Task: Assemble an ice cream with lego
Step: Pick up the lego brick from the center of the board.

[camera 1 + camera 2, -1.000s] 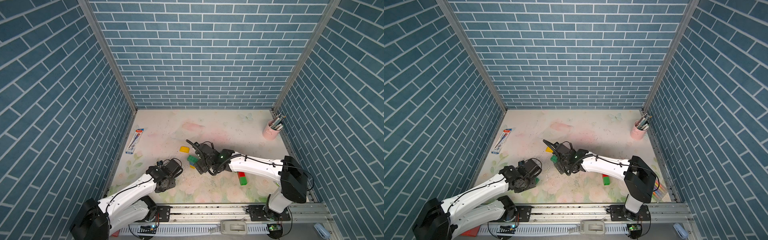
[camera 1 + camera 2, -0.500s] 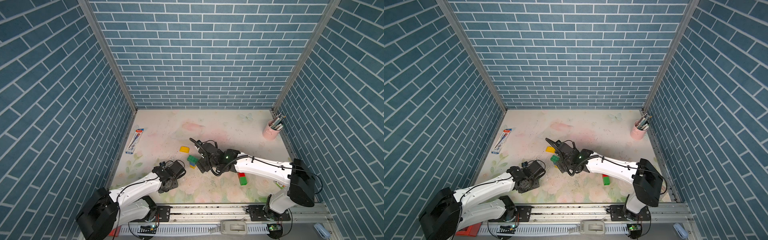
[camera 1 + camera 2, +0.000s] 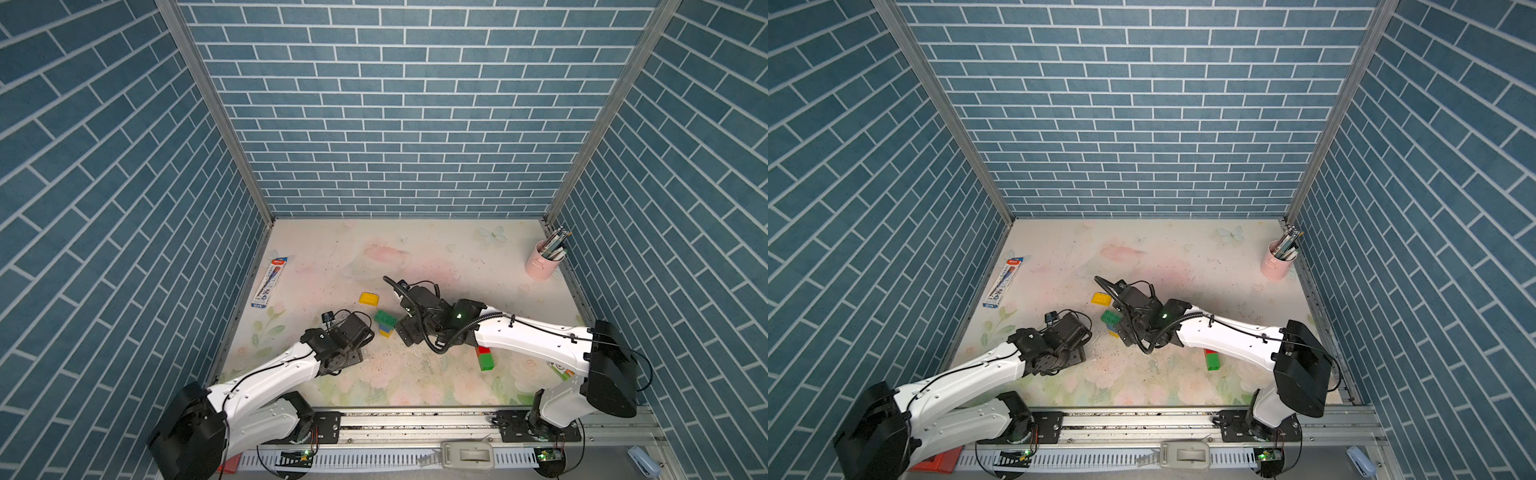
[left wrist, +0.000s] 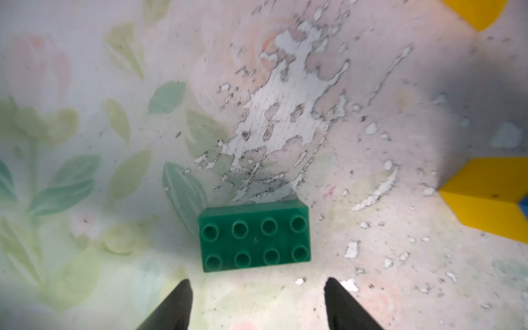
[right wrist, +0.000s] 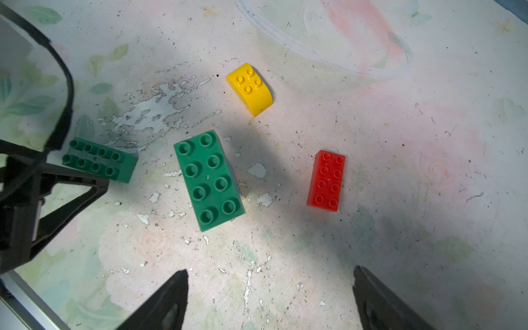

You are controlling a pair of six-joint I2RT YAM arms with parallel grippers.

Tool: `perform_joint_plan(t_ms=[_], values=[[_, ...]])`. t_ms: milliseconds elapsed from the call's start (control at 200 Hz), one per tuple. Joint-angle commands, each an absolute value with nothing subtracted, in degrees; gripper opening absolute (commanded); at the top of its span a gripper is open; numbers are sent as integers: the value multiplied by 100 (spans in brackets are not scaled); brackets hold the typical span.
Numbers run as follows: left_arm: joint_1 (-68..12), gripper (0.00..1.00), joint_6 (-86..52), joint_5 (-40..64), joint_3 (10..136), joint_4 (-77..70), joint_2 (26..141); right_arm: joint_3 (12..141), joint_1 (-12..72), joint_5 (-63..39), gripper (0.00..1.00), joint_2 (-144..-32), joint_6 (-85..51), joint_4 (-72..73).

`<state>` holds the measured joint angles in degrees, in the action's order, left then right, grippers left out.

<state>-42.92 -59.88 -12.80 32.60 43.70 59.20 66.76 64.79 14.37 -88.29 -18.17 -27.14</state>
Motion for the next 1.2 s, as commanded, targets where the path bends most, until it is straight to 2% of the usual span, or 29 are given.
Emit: perform_joint_plan(t_ms=[0,190,480,595,780,1195], values=[[-4075,83,-5681,-1355,3402,4890,5734,6655,6473,1393,91,-8692,-2013,-2817],[-3482,99,-5294,-759,3234,4347,5994,6693,6460,1328,92,-8685,-2015,-2802],[-3061,100,-4869,-197,3244,3861,6819,6653,6442,1329,92,-8652,-2054,-2822],[-2966,97,-4883,-160,3247,3820,6993,6647,6438,1327,92,-8648,-2065,-2821],[-2912,84,-4990,-127,3274,3824,7301,6638,6425,1311,92,-8644,-2057,-2834],[-2901,83,-4922,-359,3466,3981,7369,6606,6363,1213,92,-8684,-2056,-2769]])
